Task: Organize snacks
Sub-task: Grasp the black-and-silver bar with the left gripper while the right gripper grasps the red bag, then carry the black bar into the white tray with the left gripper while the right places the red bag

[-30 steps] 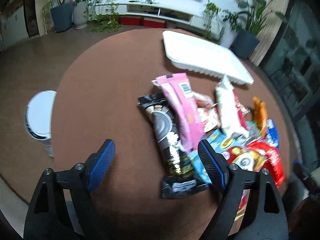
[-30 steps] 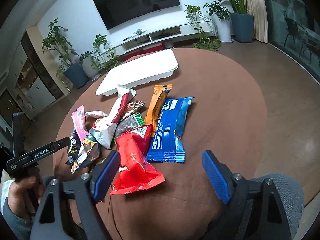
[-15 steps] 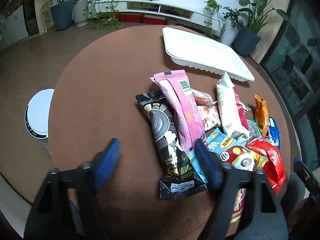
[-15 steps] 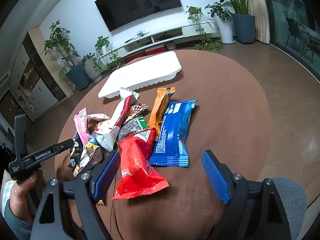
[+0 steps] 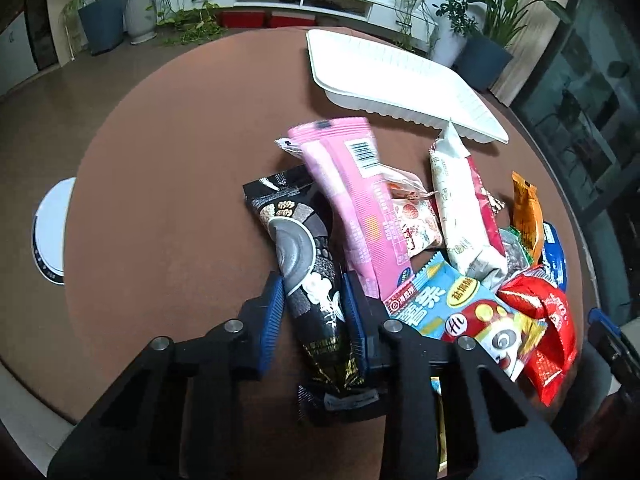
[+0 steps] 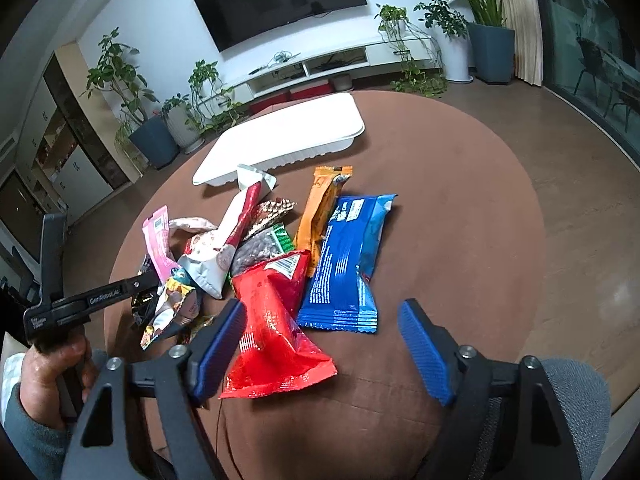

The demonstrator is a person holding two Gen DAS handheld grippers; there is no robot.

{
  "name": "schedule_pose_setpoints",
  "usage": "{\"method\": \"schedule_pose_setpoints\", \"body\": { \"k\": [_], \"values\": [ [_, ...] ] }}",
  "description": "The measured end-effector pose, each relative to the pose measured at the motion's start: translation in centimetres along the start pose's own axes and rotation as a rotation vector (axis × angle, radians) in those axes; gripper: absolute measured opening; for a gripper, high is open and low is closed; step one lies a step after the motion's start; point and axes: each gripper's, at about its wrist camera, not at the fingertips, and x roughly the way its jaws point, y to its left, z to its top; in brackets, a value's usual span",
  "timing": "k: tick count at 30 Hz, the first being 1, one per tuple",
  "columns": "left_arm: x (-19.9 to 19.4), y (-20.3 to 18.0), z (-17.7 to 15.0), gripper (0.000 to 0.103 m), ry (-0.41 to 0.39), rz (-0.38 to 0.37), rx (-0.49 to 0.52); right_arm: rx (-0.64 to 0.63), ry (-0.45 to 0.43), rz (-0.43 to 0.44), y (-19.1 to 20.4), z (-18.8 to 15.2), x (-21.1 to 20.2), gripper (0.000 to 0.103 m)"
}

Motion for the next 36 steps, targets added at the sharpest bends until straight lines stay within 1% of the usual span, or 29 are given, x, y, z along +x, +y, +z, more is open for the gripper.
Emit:
{"method": "schedule_pose_setpoints", "body": {
  "k": [6,8,13,20,25,28,30,34,36],
  "values": [
    [0.6,0.2,0.1,0.022,0.013,-0.045,0.018,-0.051,0.036,0.029,1.1,-0.3,0.6,0.069],
    [0.6,0.2,0.1,0.021,0.018,-0.063,0.030,-0.066,0.055,0.045,1.5,-0.4,1.0,0.064],
    [0.4,0.4,-0.4,0.020,0.028,-0.098,0.044,-0.087,0.079,0.067,2.3,-0.4,1.4,0.059],
    [-1.3,1.1,-1.9,0.019,0.016,-0.135,0.037,-0.129,0.103,0.077,3.4,0.7,2.5,0.057],
    [-1.7,2.4,-3.1,0.019,0.022,-0.163,-0.004,-0.124,0.158,0.086,3.6,0.8,4.4,0.057],
    [-1.8,2.5,-3.6,0.019,0.020,-0.172,-0.008,-0.137,0.178,0.083,4.0,0.6,5.2,0.057],
    [-1.8,2.2,-3.6,0.019,0.019,-0.181,-0.007,-0.142,0.190,0.076,4.1,0.4,5.6,0.054],
    [-1.7,2.5,-3.8,0.019,0.021,-0.194,-0.006,-0.137,0.194,0.074,3.9,0.4,5.8,0.037],
    [-1.8,2.7,-3.9,0.019,0.023,-0.201,-0.010,-0.137,0.195,0.074,3.8,0.4,5.8,0.035]
  ]
}}
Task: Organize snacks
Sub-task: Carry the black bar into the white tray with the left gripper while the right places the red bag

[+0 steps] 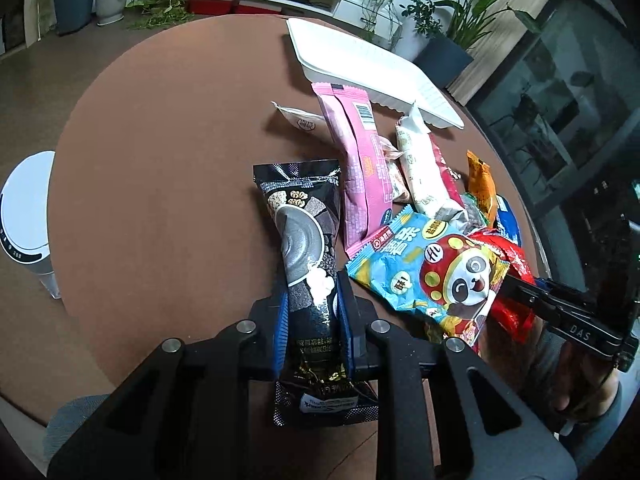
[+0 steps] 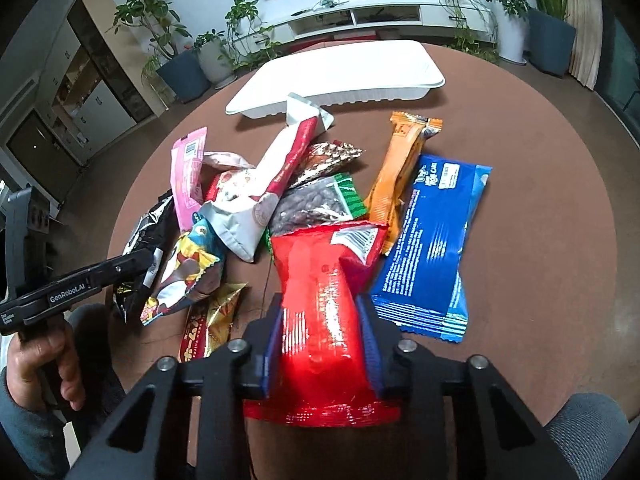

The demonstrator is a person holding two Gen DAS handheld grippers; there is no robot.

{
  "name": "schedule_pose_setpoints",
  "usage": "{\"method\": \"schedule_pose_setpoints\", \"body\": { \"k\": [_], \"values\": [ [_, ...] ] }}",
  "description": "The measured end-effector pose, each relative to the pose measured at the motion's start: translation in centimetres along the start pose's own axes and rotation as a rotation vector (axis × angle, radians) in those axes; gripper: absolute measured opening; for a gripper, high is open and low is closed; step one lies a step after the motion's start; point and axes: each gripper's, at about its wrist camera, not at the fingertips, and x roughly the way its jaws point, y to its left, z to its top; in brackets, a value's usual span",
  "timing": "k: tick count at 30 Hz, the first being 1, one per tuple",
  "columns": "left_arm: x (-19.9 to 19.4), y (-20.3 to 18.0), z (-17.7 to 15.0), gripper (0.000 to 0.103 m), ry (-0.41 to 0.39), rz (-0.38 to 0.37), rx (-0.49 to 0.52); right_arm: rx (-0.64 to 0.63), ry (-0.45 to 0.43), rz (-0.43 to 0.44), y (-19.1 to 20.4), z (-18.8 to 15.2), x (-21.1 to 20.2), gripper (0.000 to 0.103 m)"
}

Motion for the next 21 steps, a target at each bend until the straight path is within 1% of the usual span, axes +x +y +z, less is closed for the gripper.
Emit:
{"method": "schedule_pose_setpoints", "body": {
  "k": [4,10,15,21],
  "values": [
    [-0.5,0.4,-0.1,0.019,0.000,-0.008,-0.003,-0.001,-0.004,0.010,0.0,-0.1,0.0,0.031],
    [-1.2,0.5,-0.4,0.019,-0.005,-0.027,-0.008,0.020,-0.013,0.055,-0.1,-0.5,-0.5,0.029],
    [-2.2,0.4,-0.7,0.019,-0.015,-0.048,-0.013,0.043,-0.036,0.084,-0.3,-0.5,-1.6,0.028],
    [-3.6,0.6,-0.2,0.019,-0.034,-0.095,-0.031,0.089,-0.082,0.129,-1.4,0.0,-3.4,0.028]
  ]
}}
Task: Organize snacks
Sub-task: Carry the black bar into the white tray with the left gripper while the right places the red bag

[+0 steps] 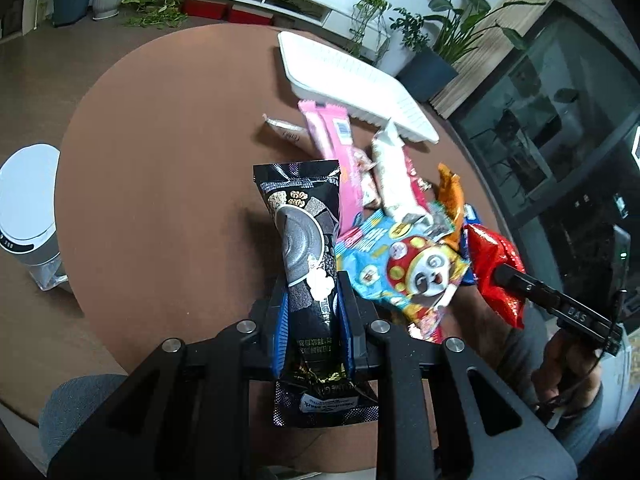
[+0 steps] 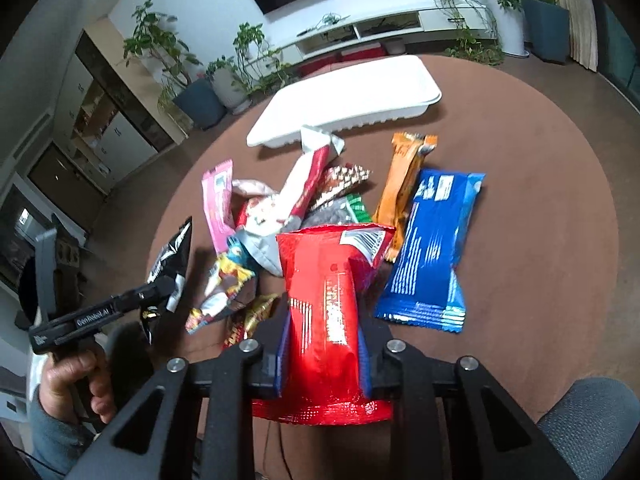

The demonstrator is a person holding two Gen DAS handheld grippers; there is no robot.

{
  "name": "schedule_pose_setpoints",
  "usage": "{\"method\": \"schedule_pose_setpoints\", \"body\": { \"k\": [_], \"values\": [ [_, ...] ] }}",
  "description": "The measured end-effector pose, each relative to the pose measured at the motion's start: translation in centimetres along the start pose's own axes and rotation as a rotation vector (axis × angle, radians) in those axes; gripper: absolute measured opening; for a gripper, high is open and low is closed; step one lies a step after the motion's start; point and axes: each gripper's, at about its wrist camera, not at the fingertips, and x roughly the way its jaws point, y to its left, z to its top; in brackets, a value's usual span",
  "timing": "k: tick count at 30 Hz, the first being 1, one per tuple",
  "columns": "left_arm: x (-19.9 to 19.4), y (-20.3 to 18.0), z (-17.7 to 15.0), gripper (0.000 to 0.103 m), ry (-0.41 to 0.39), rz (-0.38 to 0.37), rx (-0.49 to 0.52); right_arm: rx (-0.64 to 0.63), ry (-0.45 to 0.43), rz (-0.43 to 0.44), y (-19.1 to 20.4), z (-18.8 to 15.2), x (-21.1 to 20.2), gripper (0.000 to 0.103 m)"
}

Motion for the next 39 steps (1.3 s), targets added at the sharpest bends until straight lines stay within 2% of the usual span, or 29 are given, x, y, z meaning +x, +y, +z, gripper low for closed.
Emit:
{"method": "schedule_pose_setpoints", "body": {
  "k": [6,10,16,21,25,29,35,39],
  "values": [
    [-1.3,0.4,2.3,0.019,-0.029,0.001,0.005,0.071,-0.033,-0.005,-2.8,1.2,-1.0,0.028],
    [-2.1,0.8,5.5,0.019,-0.064,0.016,0.023,0.124,-0.087,-0.043,-5.8,3.2,-2.5,0.028],
    [-2.2,-0.7,12.9,0.019,-0.123,0.040,0.081,0.173,-0.211,-0.144,-10.3,9.0,-4.8,0.028],
    [0.2,-2.1,19.1,0.019,-0.104,0.031,0.107,0.156,-0.262,-0.153,-10.9,15.1,-3.8,0.028],
    [3.1,-3.8,23.6,0.019,-0.072,0.047,0.159,0.068,-0.240,-0.107,-8.8,20.1,-0.6,0.028],
    [8.1,-6.3,25.9,0.019,-0.013,0.065,0.226,-0.024,-0.172,-0.069,-6.4,23.6,4.0,0.028],
    [14.4,-6.8,27.0,0.019,0.064,0.125,0.238,-0.048,-0.066,-0.067,-6.2,25.7,10.5,0.029],
    [17.1,-6.6,26.8,0.019,0.091,0.153,0.230,-0.065,-0.015,-0.110,-6.5,25.5,13.4,0.029]
  ]
}}
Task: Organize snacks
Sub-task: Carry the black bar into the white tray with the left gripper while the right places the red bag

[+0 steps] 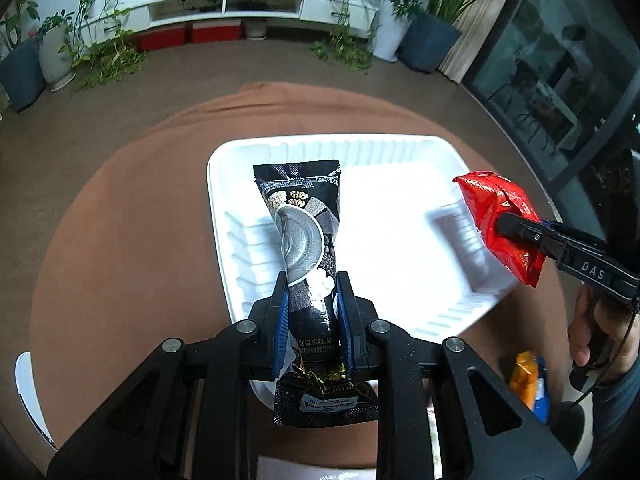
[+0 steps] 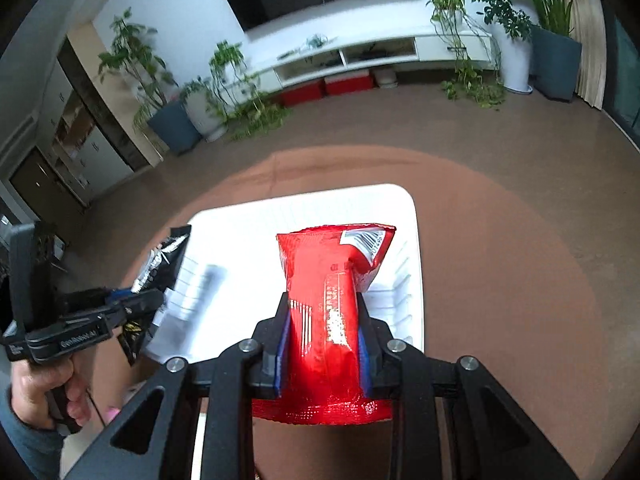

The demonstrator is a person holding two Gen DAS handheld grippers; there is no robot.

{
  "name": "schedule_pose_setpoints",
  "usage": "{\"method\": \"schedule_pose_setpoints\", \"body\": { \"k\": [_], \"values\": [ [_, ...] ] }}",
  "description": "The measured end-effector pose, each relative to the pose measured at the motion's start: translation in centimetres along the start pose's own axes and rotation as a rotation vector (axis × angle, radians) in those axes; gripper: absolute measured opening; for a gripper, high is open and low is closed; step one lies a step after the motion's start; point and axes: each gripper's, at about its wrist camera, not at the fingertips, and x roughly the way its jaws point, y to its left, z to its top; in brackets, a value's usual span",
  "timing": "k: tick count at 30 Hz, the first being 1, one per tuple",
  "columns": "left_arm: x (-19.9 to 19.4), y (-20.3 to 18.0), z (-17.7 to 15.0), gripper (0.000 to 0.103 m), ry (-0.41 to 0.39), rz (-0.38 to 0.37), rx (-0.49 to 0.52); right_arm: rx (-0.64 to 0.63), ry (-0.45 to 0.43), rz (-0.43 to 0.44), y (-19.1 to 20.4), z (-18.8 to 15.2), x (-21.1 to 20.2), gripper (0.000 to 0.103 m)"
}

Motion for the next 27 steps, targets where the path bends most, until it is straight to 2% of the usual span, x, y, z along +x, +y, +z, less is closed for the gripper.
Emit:
{"method": "schedule_pose_setpoints", "body": {
  "k": [9,21,27],
  "values": [
    [2.9,-0.9,-0.6,0.020,0.034,0.040,0.015,-0.023,0.077,-0.073,-0.4,-0.8,3.2,0.030],
    [5.5,-0.6,-0.2,0.022,0.065,0.069,0.041,-0.019,0.102,-0.083,-0.2,-1.8,2.8,0.031],
    [6.1,-0.7,0.4,0.022,0.065,0.067,0.040,-0.027,0.072,-0.107,0.3,-0.8,2.7,0.032]
  ]
}}
